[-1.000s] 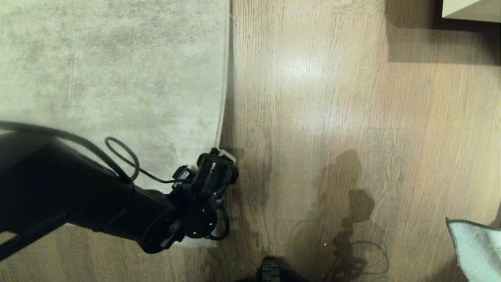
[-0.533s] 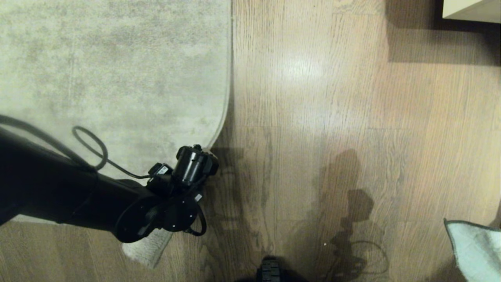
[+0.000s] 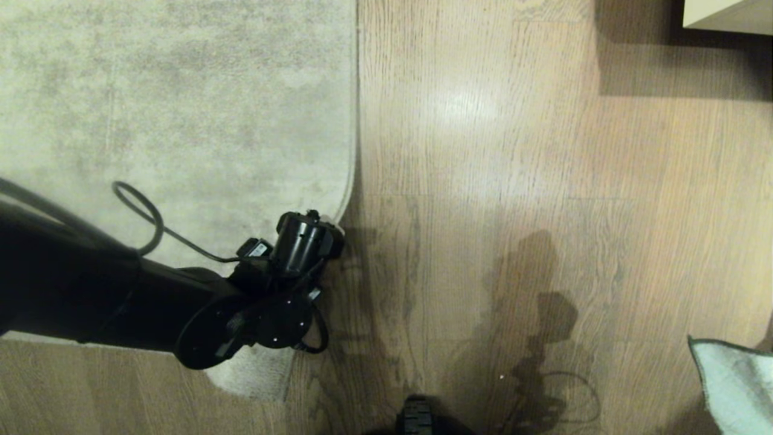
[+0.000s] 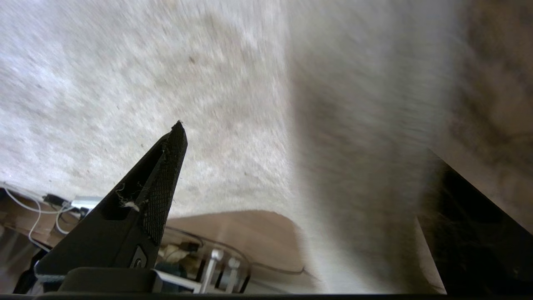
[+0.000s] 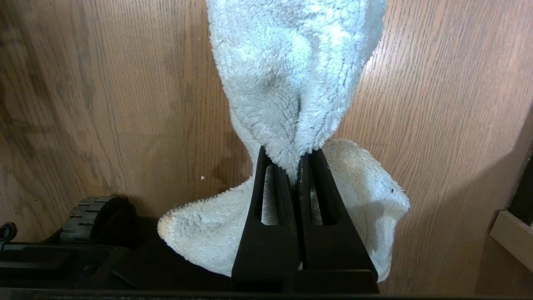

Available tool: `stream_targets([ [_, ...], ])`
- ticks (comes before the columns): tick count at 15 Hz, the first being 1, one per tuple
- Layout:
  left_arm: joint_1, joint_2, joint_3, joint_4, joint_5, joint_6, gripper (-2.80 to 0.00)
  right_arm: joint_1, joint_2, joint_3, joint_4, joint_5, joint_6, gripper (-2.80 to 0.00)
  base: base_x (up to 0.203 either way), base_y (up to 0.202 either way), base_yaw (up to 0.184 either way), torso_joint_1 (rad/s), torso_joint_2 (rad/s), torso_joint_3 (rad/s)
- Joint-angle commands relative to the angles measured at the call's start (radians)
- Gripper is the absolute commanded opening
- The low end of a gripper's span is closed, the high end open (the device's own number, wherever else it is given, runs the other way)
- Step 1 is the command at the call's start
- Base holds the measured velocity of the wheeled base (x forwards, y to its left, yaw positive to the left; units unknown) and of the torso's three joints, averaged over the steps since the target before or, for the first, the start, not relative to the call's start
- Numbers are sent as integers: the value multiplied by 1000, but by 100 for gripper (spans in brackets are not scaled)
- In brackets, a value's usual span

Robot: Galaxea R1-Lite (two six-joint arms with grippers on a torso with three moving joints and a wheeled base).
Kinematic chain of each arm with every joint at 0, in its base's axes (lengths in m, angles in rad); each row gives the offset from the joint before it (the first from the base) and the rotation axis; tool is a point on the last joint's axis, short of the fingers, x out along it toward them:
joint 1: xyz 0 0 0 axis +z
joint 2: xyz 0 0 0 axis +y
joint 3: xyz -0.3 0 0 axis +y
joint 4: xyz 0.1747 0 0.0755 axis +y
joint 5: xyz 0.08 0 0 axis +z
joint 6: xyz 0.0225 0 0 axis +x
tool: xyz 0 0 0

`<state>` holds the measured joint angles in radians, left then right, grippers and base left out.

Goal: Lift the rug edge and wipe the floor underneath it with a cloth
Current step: Lift up the carpet

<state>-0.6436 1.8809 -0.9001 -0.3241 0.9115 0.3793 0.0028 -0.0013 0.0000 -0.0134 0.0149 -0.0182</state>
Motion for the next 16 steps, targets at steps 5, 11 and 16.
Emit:
stream_targets([
  [5, 5, -3, -29, -3, 4, 3, 0, 0, 1, 0, 0, 0, 0, -280, 0, 0, 0, 0, 0, 0],
  [11, 12, -11, 23, -3, 4, -2, 0, 1, 1, 0, 0, 0, 0, -280, 0, 0, 0, 0, 0, 0],
  [16, 11, -11, 86, -6, 32, -51, 0, 0, 1, 0, 0, 0, 0, -280, 0, 0, 0, 0, 0, 0],
])
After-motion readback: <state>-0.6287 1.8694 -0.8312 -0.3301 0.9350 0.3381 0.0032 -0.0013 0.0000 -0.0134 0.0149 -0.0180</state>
